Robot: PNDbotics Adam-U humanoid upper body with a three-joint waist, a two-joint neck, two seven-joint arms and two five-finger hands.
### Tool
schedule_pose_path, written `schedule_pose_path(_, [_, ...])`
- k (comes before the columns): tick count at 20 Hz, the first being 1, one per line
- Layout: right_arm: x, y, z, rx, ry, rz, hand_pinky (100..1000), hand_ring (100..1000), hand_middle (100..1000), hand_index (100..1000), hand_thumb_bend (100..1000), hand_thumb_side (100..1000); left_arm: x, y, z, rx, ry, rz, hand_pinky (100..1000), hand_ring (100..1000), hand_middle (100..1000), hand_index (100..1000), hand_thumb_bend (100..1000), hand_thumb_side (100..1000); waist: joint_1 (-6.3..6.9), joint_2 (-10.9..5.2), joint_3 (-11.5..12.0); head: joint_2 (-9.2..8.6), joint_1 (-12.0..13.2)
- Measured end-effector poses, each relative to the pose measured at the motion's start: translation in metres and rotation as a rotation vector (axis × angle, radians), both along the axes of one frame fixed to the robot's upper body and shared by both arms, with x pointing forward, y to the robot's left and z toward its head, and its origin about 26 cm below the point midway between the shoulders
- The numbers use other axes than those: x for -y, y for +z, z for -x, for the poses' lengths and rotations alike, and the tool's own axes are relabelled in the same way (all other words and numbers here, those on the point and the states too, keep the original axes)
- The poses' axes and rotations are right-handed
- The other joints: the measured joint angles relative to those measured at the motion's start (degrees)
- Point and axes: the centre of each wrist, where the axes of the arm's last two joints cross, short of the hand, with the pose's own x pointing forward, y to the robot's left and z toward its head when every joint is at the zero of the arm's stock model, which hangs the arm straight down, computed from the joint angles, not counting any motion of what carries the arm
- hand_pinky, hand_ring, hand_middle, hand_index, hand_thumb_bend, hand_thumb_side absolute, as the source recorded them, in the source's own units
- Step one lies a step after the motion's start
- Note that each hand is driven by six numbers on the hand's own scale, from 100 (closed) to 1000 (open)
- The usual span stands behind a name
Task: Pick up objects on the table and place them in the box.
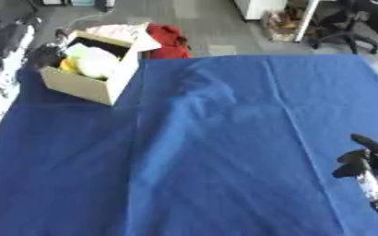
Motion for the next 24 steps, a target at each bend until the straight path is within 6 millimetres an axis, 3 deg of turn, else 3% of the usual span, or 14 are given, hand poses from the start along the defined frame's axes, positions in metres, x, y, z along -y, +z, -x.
schedule_pose_path(6, [0.002,0.0,0.0,0.002,-0.012,-0.002,601,548,584,905,100,426,0.013,0.024,0.042,0.248,-0.155,0.187,816,745,719,848,100,810,0.0,-0.01,1.5,0.31,-0.7])
schedule_pose_path(12, [0.004,-0.001,0.001,0.001,-0.025,-0.002,601,548,584,911,100,431,0.032,0.021,0.086,0.374,-0.276,0.306,792,702,667,821,100,748,0.0,-0.01,3.5,0.86,-1.0])
schedule_pose_path(17, [0.004,-0.001,0.001,-0.002,-0.032,-0.004,601,549,584,913,100,435,0.051,0.004,0.111,0.387,-0.349,0.386,788,696,659,818,100,757,0.0,-0.04,5.0,1.89,-1.0])
schedule_pose_path(24, [0.005,-0.003,0.003,-0.009,-0.037,-0.005,601,550,585,917,100,441,0.067,-0.034,0.119,0.337,-0.42,0.482,783,688,646,813,100,714,0.35,-0.8,6.5,4.59,-0.9])
